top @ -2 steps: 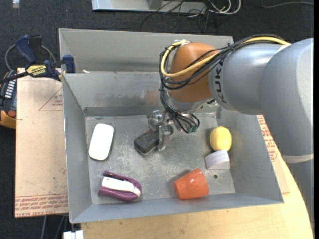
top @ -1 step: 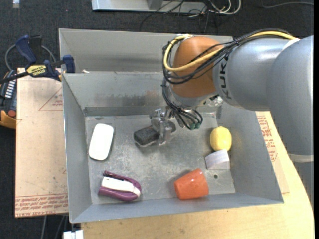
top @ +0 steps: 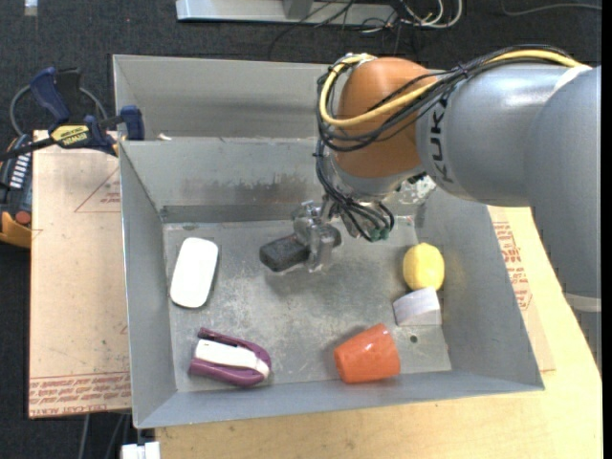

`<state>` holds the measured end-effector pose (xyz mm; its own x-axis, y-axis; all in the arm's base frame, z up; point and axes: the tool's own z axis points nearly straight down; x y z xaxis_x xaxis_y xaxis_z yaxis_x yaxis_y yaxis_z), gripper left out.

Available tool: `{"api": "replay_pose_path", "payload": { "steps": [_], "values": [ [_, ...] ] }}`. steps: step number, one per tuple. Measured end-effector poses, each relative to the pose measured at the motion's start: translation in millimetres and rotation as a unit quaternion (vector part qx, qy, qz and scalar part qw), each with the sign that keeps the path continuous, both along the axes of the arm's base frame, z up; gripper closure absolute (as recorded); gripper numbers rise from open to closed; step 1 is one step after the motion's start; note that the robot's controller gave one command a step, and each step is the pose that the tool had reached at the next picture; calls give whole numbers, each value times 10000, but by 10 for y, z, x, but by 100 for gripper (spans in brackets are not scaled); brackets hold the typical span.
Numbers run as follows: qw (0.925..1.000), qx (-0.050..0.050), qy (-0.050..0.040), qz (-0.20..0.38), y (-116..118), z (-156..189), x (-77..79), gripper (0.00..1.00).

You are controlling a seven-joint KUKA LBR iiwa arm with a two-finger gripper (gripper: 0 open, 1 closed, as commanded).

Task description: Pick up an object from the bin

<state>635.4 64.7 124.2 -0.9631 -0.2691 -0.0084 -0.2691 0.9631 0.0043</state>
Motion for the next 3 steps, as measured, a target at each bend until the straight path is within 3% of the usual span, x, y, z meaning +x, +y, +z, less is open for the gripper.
{"api": "replay_pose_path", "payload": {
  "steps": [3],
  "values": [
    [10000, 4, -12, -5, 4, 531, 5, 100]
  ]
}}
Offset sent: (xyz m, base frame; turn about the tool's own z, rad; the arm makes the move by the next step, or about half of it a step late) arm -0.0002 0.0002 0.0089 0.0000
